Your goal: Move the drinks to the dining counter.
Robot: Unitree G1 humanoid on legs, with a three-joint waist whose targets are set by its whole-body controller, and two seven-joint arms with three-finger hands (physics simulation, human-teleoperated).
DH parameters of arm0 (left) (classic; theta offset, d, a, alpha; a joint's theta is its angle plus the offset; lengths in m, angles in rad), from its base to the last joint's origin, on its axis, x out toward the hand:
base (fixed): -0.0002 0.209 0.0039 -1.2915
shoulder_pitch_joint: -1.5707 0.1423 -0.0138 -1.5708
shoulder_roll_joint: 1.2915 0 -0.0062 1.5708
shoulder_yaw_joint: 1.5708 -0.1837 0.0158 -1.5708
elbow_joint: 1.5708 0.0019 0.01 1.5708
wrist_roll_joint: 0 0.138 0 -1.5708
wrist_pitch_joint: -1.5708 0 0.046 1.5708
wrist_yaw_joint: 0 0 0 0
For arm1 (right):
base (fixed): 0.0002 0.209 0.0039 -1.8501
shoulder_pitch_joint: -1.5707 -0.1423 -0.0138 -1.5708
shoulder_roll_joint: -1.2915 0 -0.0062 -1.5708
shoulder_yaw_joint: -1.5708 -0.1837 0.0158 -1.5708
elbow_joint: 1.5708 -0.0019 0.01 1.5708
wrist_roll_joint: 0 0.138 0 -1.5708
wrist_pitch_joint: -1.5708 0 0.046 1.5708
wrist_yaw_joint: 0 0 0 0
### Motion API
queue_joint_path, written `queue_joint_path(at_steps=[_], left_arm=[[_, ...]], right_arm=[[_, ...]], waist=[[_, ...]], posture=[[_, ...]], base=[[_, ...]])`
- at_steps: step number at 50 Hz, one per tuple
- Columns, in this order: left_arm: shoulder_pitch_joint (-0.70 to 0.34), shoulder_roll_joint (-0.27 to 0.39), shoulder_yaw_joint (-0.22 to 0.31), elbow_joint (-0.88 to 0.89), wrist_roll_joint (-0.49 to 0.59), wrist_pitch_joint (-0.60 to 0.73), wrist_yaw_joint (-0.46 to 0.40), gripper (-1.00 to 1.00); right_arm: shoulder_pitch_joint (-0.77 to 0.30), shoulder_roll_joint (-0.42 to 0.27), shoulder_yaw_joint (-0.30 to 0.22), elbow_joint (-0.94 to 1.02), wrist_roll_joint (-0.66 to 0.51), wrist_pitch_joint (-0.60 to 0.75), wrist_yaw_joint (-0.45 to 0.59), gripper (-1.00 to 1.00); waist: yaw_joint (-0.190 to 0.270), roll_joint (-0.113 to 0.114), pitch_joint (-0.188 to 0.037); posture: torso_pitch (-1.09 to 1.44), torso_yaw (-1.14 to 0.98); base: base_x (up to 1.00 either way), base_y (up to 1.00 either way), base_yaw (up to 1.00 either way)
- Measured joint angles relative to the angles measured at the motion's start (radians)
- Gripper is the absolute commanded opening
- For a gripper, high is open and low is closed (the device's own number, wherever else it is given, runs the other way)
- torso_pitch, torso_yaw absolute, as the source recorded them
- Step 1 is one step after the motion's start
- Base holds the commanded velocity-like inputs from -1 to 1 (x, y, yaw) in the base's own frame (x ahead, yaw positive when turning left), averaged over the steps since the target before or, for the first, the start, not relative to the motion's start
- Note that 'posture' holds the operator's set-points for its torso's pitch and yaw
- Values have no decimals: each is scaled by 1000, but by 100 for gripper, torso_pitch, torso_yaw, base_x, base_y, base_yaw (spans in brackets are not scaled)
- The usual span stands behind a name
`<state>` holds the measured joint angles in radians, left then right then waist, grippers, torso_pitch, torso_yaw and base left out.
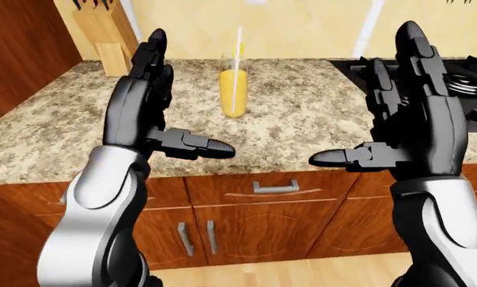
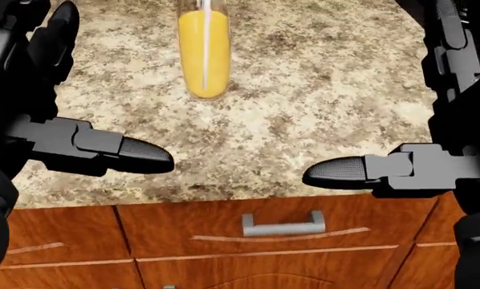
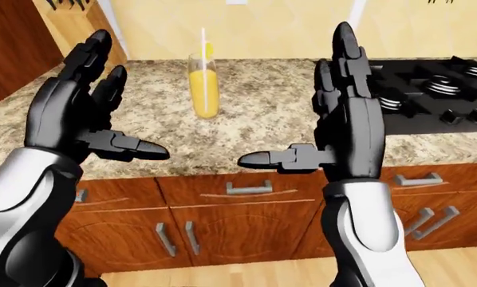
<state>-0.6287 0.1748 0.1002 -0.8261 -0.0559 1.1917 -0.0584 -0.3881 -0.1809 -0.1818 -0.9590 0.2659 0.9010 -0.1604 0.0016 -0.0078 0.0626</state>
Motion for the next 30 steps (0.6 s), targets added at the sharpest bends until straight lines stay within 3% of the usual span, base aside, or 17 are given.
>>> queue_joint_path(at_steps=[2,4,8,12,16,18,21,28,30], left_arm=[[-11,3,-10,-14,3,-11,0,100],[-25,6,-14,-18,3,-17,-3,100],[-3,3,-7,1,10,-2,-5,100],[-12,4,-6,-5,14,-2,-8,100],[-21,0,-5,-19,18,1,-7,100],[-8,-6,-17,-11,15,19,-9,100],[-10,-5,-25,2,9,30,-16,100],[-26,-2,-8,-24,13,23,-12,100],[-16,-4,-11,-11,13,28,-11,100]], right_arm=[[-2,2,-7,-10,-5,-2,4,100],[-13,6,-12,-10,-8,-4,5,100],[6,14,5,6,-2,10,12,100],[-9,14,-9,1,-3,11,8,100],[-14,9,-15,-3,2,0,1,100],[3,10,-18,7,2,6,-2,100],[4,8,-21,20,1,22,-7,100],[-1,2,-9,0,-5,7,-7,100],[2,6,-4,9,-7,8,-3,100]], waist=[[-11,34,-1],[-7,76,-18],[4,66,-7],[8,33,-13],[15,-33,-3],[13,-17,5],[7,-6,-5],[10,-5,-21],[6,2,-10]], posture=[[0,0],[0,0],[0,0],[0,0],[0,0],[0,0],[0,0],[0,0],[0,0]], base=[[40,0,0],[41,0,0],[41,0,0],[12,0,0],[0,0,0],[0,0,0],[0,0,0],[3,0,0],[29,0,0]])
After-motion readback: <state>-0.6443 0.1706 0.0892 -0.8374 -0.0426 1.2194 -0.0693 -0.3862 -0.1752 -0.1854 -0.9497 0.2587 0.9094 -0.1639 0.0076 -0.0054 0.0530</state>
